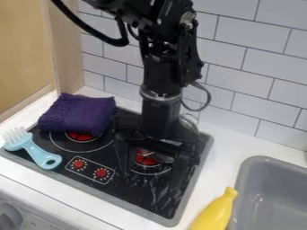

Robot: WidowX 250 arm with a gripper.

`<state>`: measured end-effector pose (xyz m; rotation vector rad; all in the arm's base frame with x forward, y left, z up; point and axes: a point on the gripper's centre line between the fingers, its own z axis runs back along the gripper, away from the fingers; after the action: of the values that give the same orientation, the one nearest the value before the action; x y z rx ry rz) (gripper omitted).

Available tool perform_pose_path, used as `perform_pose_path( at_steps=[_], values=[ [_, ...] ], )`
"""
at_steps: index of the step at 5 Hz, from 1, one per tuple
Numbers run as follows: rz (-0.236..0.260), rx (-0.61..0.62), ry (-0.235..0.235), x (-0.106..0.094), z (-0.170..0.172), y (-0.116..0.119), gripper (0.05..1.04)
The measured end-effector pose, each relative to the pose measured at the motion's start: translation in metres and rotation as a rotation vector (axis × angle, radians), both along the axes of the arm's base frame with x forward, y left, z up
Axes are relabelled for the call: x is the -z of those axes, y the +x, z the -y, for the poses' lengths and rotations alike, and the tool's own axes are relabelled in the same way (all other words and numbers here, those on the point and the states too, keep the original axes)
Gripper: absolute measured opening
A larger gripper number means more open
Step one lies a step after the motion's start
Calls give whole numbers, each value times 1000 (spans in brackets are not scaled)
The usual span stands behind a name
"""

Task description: Move the banana to the middle bottom of the stove

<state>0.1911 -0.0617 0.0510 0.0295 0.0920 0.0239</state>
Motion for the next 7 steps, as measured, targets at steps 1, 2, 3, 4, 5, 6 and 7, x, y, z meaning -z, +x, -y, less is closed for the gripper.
perform_pose_path(
  at_steps=[1, 2, 3, 4, 5, 6, 7],
  values=[
    [-46, -12, 16, 9, -4, -13, 999],
    [-72, -171, 47, 9, -20, -15, 999],
    [-63, -336, 50, -1, -40, -15, 999],
    [-41, -476, 60, -8, -56, -14, 999],
    [-41, -477, 54, -8, -56, -14, 999],
    [-43, -357, 24, -7, -42, -14, 999],
    [-3, -149, 20, -10, -3, -18, 999]
  ],
)
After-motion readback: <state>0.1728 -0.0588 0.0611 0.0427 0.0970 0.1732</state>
